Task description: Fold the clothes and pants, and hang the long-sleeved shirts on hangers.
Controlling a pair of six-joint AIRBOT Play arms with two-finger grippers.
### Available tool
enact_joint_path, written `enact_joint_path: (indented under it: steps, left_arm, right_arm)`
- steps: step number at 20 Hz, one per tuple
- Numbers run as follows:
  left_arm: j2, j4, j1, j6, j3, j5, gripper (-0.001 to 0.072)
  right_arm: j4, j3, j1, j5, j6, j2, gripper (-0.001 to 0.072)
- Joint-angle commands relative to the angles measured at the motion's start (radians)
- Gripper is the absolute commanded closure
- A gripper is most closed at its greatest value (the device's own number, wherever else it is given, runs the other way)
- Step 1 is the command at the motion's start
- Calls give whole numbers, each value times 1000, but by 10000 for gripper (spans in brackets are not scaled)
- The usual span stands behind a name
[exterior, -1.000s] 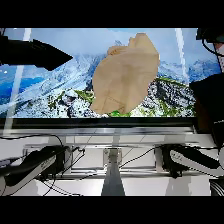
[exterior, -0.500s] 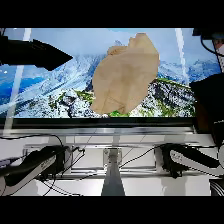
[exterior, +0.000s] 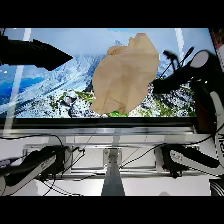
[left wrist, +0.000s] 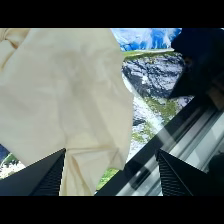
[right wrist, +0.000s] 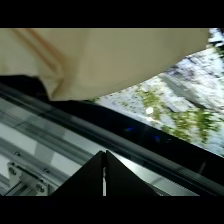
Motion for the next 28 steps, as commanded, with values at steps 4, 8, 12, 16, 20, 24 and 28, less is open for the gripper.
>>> enact_joint_path:
  steps: [4, 8, 12, 16, 20, 24, 28]
  left_arm:
    - [0, 0, 0, 0, 0, 0, 69]
    - [0, -14, 0, 0, 0, 0, 69]
    - [0, -14, 0, 0, 0, 0, 68]
    - [0, -14, 0, 0, 0, 0, 68]
    - [0, -15, 0, 0, 0, 0, 68]
    - [0, -15, 0, 0, 0, 0, 68]
    - [0, -15, 0, 0, 0, 0, 68]
  right_arm:
    - [196, -244, 167, -239, -402, 0, 548]
    - [15, -244, 391, -571, -457, -1, 308]
    - [-243, -244, 535, -716, -472, -26, 308]
    - [-267, -244, 549, -738, -471, -93, 308]
    - [-236, -244, 549, -797, -469, -146, 309]
    - [-222, -218, 549, -803, -460, -153, 507]
    - [-233, -158, 549, -791, -460, -151, 699]
